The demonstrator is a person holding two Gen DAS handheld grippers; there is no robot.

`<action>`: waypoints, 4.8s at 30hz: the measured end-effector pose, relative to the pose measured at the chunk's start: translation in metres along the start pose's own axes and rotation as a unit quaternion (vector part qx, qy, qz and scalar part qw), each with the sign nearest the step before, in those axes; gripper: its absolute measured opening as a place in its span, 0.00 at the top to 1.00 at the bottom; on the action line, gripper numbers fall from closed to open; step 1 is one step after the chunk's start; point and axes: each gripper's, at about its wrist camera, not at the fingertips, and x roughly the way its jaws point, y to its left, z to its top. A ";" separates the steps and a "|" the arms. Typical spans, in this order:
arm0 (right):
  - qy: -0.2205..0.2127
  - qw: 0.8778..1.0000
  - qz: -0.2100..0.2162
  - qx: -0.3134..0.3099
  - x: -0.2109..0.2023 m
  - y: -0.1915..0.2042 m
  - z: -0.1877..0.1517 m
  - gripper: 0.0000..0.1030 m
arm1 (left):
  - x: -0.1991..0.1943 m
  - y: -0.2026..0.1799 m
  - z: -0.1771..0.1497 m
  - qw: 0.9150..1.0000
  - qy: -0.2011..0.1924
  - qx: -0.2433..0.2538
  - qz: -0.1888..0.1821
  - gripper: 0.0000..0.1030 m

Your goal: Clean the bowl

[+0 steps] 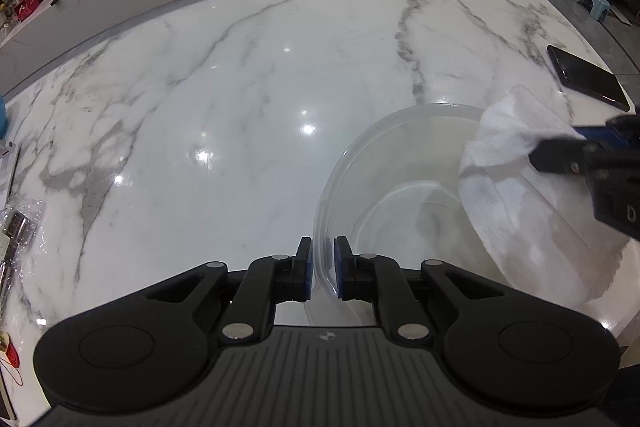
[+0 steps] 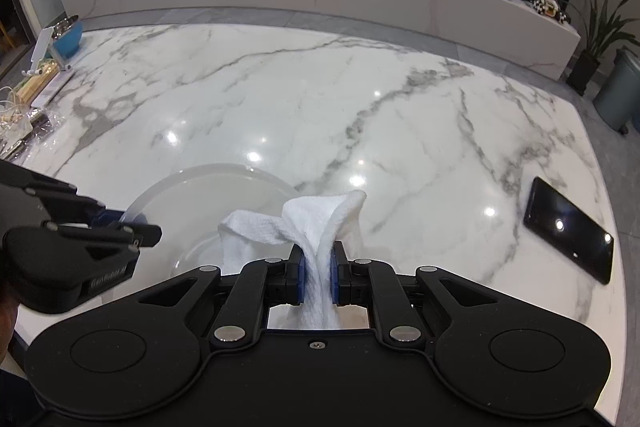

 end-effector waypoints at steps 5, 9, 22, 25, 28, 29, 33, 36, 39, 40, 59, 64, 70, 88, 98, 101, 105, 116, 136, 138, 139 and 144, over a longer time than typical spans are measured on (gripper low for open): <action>-0.004 1.000 0.001 -0.007 0.005 0.004 0.008 0.90 | -0.001 -0.001 -0.001 1.000 0.000 0.000 0.002 0.90; -0.004 1.000 0.004 -0.008 0.006 0.004 0.011 0.90 | 0.000 -0.003 0.000 1.000 0.000 0.003 0.004 0.89; -0.003 1.000 0.007 -0.003 -0.010 -0.003 0.002 0.90 | 0.001 0.001 0.002 1.000 0.000 -0.009 0.001 0.91; -0.005 1.000 0.002 -0.006 -0.020 -0.007 -0.003 0.90 | 0.001 0.000 0.002 1.000 0.000 -0.008 0.002 0.91; -0.007 1.000 -0.002 -0.004 -0.030 -0.011 -0.007 0.90 | 0.001 0.000 0.002 1.000 0.000 -0.008 0.003 0.91; -0.008 1.000 -0.002 0.000 -0.033 -0.014 -0.008 0.90 | 0.002 0.001 0.003 1.000 0.001 -0.009 0.002 0.91; -0.009 1.000 -0.011 0.014 -0.043 -0.025 -0.015 0.90 | 0.002 0.000 0.003 1.000 0.002 -0.009 0.002 0.91; -0.009 0.999 -0.025 0.023 -0.049 -0.035 -0.021 0.90 | 0.002 0.001 0.003 1.000 0.002 -0.010 0.002 0.90; -0.009 0.999 -0.038 0.033 -0.055 -0.045 -0.027 0.90 | 0.002 0.001 0.003 1.000 0.002 -0.008 0.003 0.90; -0.005 0.998 -0.047 0.039 -0.056 -0.053 -0.031 0.90 | 0.002 0.000 0.003 1.000 0.002 -0.008 0.003 0.90; 0.050 0.996 0.052 0.046 -0.022 -0.056 -0.075 0.52 | 0.005 -0.001 0.003 1.000 0.006 -0.005 0.007 0.90; 0.051 0.994 0.085 0.054 -0.035 -0.057 -0.075 0.51 | 0.005 -0.001 0.003 1.000 0.007 -0.004 0.006 0.90; 0.059 0.995 0.068 0.049 -0.028 -0.060 -0.073 0.42 | 0.006 -0.001 0.003 1.000 0.008 -0.003 0.005 0.90; 0.105 0.994 0.023 -0.031 0.037 -0.036 -0.078 0.32 | 0.006 0.000 0.001 1.000 0.008 0.001 0.002 0.90; 0.135 0.990 0.013 0.025 0.054 -0.056 -0.081 0.02 | 0.006 0.000 0.000 1.000 0.010 0.002 0.002 0.89; 0.127 0.992 0.016 0.019 0.051 -0.053 -0.082 0.09 | 0.006 -0.001 0.000 1.000 0.009 0.003 0.003 0.89; 0.109 0.994 0.026 0.016 0.046 -0.051 -0.082 0.35 | 0.006 0.000 -0.001 1.000 0.009 0.003 0.002 0.89; 0.059 0.997 0.037 0.027 0.007 -0.061 -0.072 0.93 | 0.007 -0.001 0.000 1.000 0.011 0.004 0.002 0.88; 0.036 0.996 0.086 0.004 -0.016 -0.035 -0.024 0.93 | 0.010 -0.002 -0.003 1.000 0.012 0.016 -0.001 0.87; 0.033 0.996 0.081 0.002 -0.012 -0.036 -0.017 0.93 | 0.010 -0.002 -0.003 1.000 0.011 0.019 -0.001 0.87; 0.031 0.996 0.079 0.001 -0.011 -0.036 -0.014 0.93 | 0.010 -0.002 -0.003 1.000 0.011 0.022 0.000 0.87; 0.024 0.997 0.075 -0.003 -0.007 -0.036 -0.005 0.93 | 0.010 -0.004 -0.004 1.000 0.012 0.028 0.001 0.88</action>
